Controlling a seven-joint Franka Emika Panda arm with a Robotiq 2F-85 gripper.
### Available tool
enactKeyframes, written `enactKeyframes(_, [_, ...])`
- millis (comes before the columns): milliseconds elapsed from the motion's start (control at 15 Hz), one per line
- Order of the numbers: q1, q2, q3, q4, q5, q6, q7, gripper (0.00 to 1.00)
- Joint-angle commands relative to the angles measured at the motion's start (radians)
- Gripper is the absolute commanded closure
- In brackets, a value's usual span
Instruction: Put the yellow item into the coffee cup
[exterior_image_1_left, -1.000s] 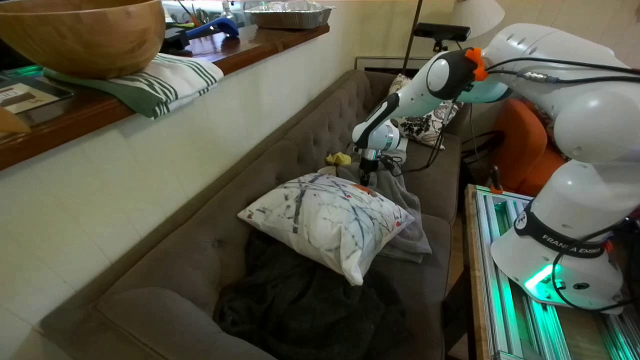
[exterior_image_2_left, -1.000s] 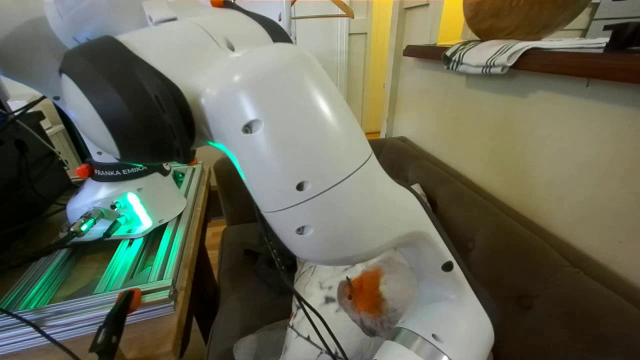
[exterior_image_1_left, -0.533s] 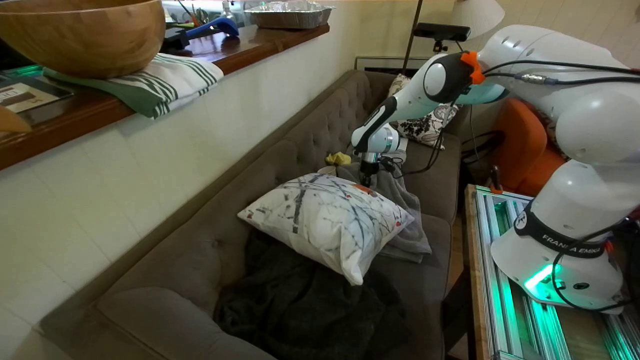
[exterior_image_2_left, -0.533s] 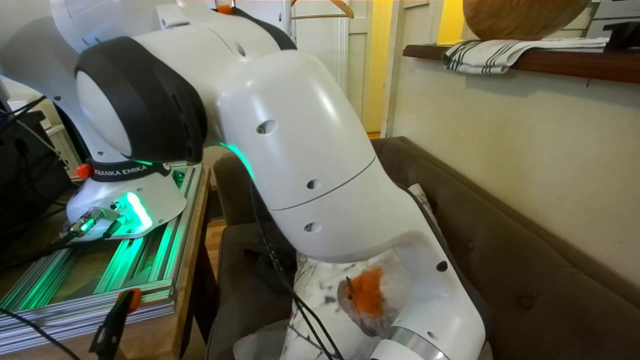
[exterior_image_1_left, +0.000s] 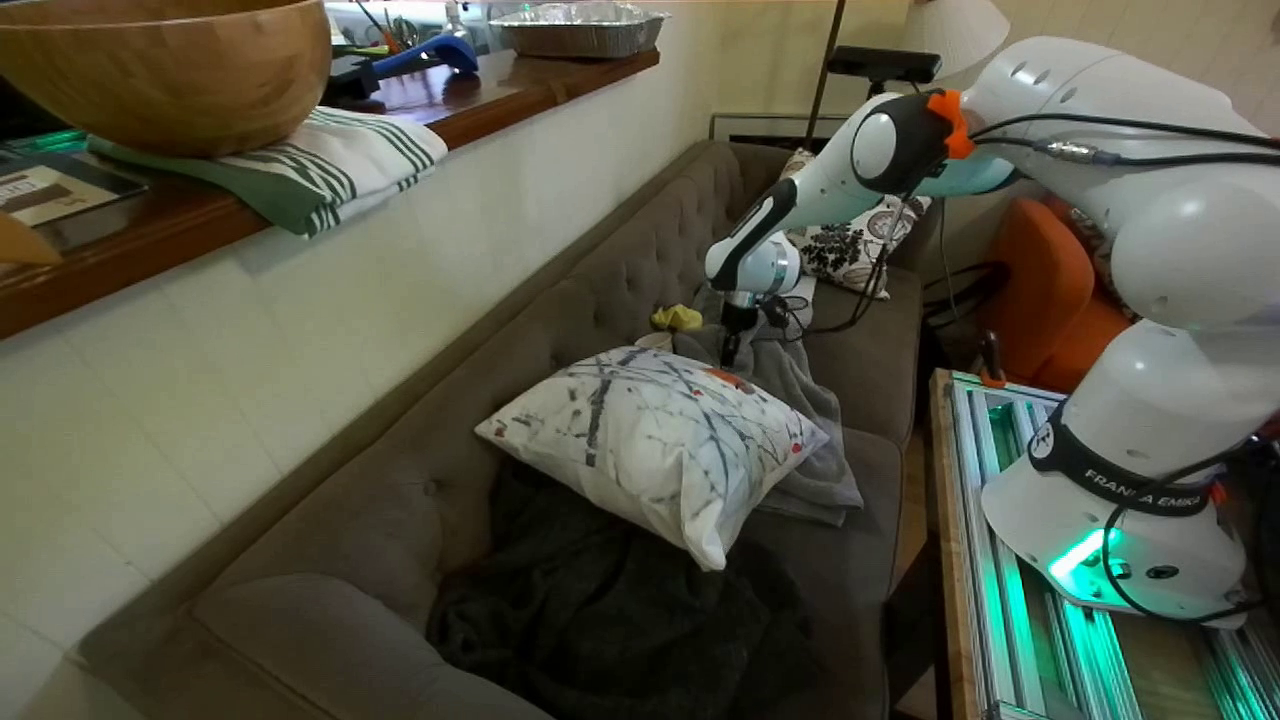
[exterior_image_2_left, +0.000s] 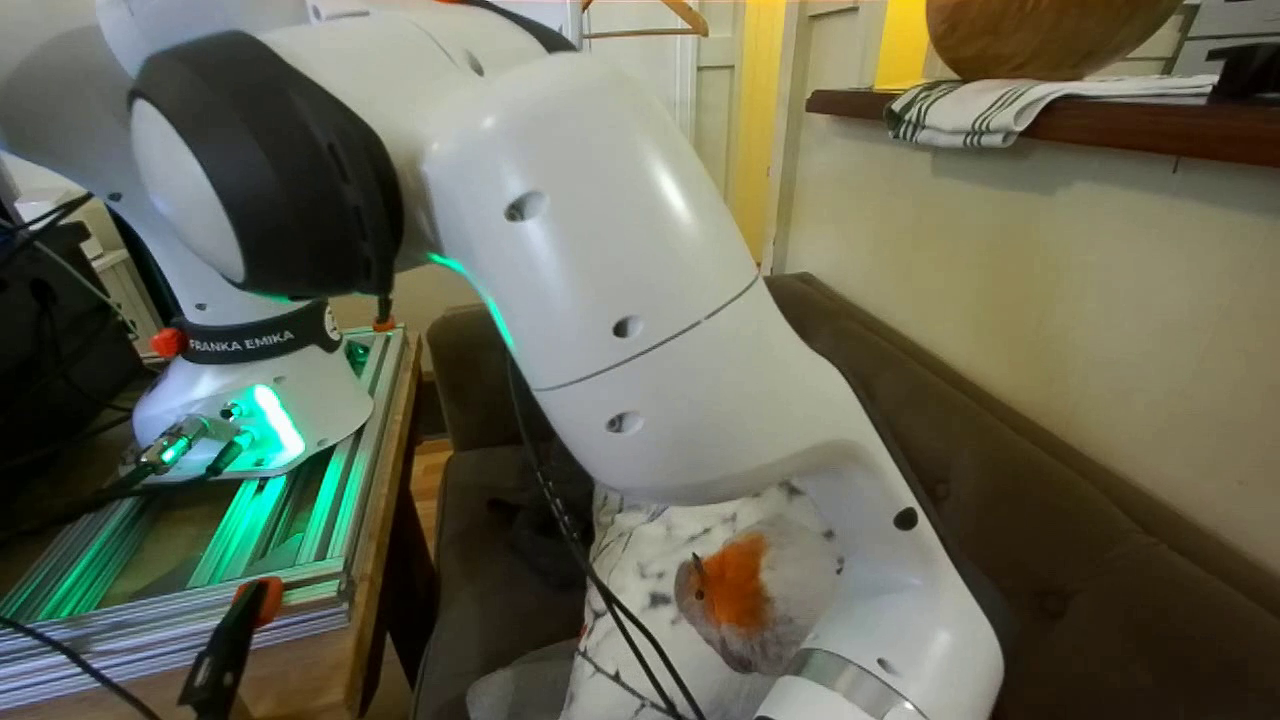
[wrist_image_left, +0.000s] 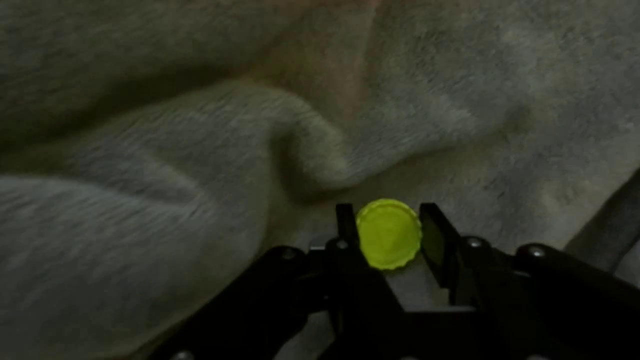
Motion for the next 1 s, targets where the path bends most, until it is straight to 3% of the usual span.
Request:
enactKeyframes(0, [-0.088,-0.150,0.083,-0.132,0.082,0.098,-0.025,0.89])
enactKeyframes(467, [-0.224,-0.215,0.320,-0.181,0.202,0.127,-0.077,0.89])
enactKeyframes(667, [-0.214,-0.186,0.351,-0.173,0.196,0.131,-0.059,0.89])
enactKeyframes(933, [-0.177,-0.149,0.343,-0.159,0.177,0.139,-0.035,0.89])
